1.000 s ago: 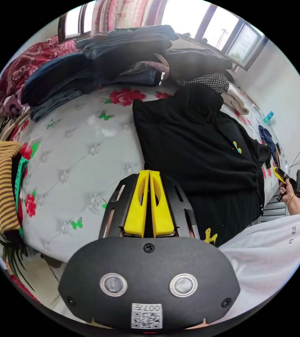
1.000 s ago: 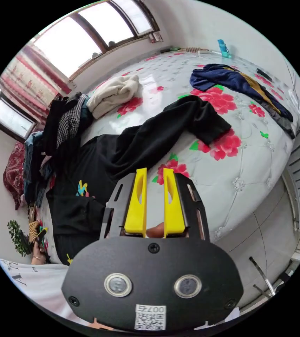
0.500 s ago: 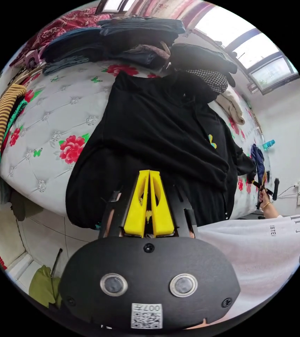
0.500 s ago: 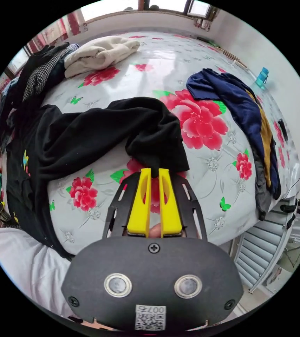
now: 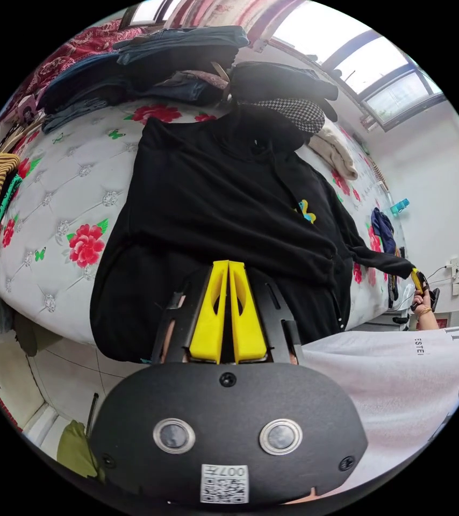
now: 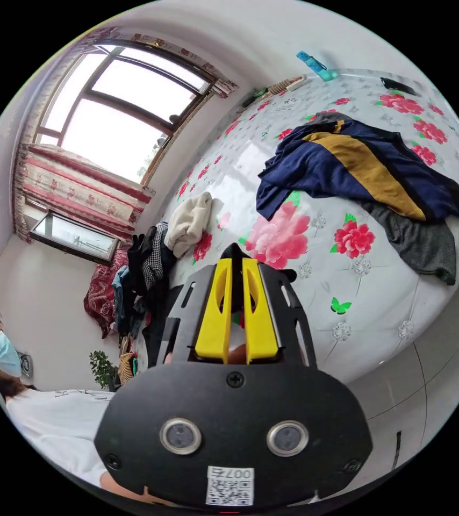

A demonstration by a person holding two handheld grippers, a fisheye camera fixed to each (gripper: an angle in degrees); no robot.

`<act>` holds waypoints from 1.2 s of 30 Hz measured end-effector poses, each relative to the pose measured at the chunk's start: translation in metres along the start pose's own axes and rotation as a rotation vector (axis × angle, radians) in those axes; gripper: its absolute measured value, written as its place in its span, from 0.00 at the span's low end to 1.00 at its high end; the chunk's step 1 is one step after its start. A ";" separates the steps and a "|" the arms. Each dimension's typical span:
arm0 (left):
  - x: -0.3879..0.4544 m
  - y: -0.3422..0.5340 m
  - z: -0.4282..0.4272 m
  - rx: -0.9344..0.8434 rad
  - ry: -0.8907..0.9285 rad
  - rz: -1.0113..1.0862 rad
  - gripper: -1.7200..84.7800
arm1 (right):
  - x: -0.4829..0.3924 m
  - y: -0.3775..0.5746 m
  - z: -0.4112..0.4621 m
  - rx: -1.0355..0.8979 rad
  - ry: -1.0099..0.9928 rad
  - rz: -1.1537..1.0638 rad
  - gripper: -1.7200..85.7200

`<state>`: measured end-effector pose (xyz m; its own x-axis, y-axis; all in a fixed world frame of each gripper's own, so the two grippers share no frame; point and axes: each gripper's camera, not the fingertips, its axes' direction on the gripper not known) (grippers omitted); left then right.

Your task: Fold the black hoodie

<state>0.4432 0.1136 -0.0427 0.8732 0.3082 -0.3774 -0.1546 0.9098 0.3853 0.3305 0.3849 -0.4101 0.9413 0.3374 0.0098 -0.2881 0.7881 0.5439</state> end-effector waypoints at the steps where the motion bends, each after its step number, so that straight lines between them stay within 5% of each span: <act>1: -0.001 -0.001 -0.002 0.002 -0.001 0.002 0.01 | -0.006 0.005 0.003 0.027 -0.015 -0.022 0.03; 5: -0.014 -0.006 -0.014 0.019 0.009 0.012 0.01 | -0.069 0.000 0.009 0.083 -0.097 -0.207 0.03; 11: -0.029 -0.011 -0.033 0.068 0.055 0.045 0.01 | -0.328 0.031 0.042 -0.085 -0.375 -0.926 0.03; 15: -0.049 -0.007 -0.043 0.097 0.096 0.054 0.01 | -0.482 0.137 0.090 -0.274 -0.660 -1.315 0.03; 20: -0.091 0.012 -0.040 0.094 0.112 -0.001 0.01 | -0.548 0.301 0.224 -0.539 -0.787 -1.359 0.04; 22: -0.113 0.023 -0.035 0.075 0.119 -0.054 0.01 | -0.548 0.375 0.307 -0.817 -0.788 -1.252 0.05; 26: -0.159 0.051 -0.032 0.050 0.130 -0.156 0.01 | -0.525 0.427 0.359 -0.962 -0.635 -1.173 0.06; 34: -0.160 0.035 -0.030 0.067 0.235 -0.010 0.10 | -0.426 0.367 0.356 -0.674 0.130 -1.126 0.09; 36: -0.139 0.012 -0.013 0.020 0.231 0.051 0.10 | -0.417 0.361 0.356 -0.624 0.195 -1.116 0.09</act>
<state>0.3143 0.0848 0.0034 0.7354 0.4111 -0.5386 -0.1844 0.8863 0.4248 -0.1031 0.3454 0.0813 0.6991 -0.6270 -0.3437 0.5492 0.7787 -0.3033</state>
